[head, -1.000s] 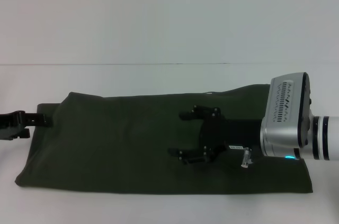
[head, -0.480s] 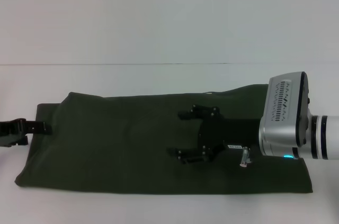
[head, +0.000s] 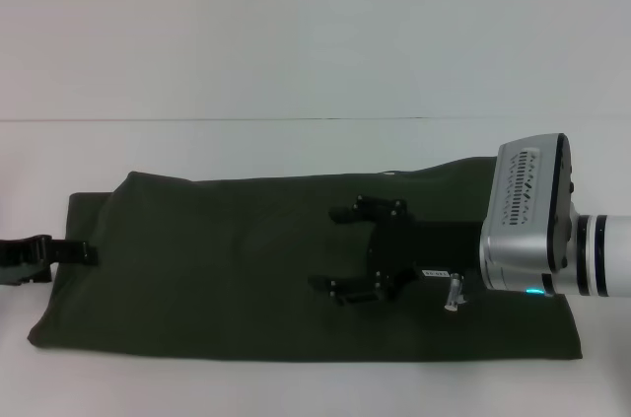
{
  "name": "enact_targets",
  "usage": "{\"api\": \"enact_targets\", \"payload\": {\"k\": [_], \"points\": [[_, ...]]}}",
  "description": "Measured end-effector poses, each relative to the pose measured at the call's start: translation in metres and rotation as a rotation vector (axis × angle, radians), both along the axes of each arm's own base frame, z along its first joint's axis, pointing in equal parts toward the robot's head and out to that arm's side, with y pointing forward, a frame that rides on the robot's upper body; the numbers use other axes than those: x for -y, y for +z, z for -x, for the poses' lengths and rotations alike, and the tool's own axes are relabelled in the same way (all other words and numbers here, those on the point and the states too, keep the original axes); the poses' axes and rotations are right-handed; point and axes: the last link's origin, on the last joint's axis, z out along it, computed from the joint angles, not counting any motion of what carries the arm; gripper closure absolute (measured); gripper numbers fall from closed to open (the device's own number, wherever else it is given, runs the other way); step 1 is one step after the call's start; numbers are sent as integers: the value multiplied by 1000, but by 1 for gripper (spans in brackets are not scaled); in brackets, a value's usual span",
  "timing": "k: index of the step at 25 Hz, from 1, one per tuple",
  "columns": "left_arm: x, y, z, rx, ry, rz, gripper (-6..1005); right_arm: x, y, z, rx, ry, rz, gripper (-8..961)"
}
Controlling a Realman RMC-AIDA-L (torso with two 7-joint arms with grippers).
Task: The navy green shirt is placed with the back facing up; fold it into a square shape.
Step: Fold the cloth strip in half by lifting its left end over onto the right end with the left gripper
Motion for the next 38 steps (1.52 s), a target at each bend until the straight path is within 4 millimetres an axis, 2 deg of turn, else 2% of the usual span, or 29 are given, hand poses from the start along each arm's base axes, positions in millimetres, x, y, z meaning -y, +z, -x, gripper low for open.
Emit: {"api": "enact_targets", "payload": {"k": [38], "points": [[0, -3, 0, -26, -13, 9, 163, 0, 0, -1, 1, -4, -1, 26]]}}
